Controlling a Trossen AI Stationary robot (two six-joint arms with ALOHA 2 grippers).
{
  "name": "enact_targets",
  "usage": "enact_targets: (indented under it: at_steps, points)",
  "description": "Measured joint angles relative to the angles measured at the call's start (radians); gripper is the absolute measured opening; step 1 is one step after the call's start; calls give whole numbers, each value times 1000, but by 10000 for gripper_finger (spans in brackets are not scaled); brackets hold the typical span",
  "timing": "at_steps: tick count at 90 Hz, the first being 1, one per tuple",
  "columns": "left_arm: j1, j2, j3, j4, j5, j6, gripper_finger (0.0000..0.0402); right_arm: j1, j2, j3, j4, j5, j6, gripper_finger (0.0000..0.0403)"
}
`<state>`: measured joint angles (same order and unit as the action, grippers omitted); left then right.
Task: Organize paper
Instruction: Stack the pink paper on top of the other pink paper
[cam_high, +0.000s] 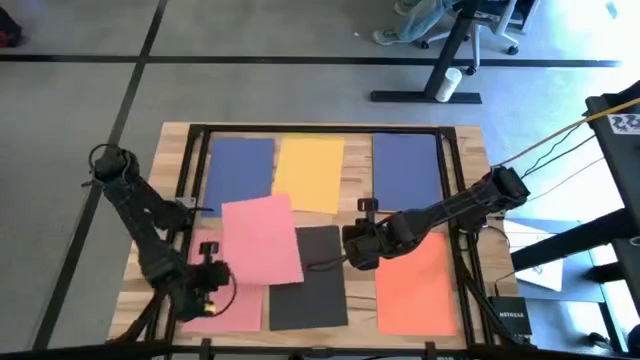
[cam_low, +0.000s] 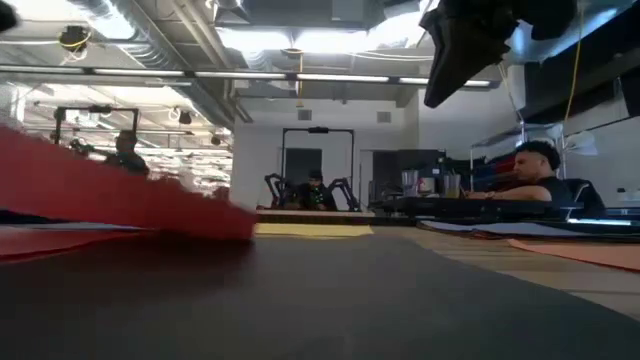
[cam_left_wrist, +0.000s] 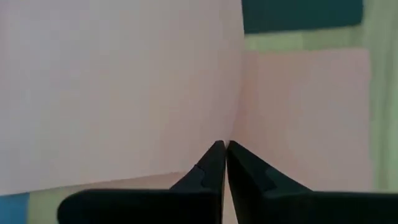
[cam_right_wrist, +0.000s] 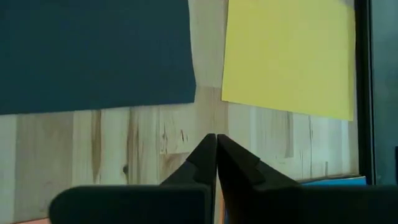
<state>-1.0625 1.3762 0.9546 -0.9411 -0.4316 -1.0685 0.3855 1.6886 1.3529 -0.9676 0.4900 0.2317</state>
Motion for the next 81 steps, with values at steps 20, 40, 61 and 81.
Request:
enact_targets:
  at_steps: [20, 40, 61, 81]
  points:
    - [-115, 7, 0, -14, 29, -150, 0, 0, 0, 0, 0, 1, 19, 0]
    - [-190, 43, 0, -14, 156, -225, 0, 0, 1, 0, 0, 9, 25, 0]
    - [-221, 73, 0, 30, 242, -234, 0, -2, 1, 0, 0, 16, 25, 0]
    - [-221, 108, 0, 79, 347, -123, 0, -14, 1, 0, 0, 18, 25, 0]
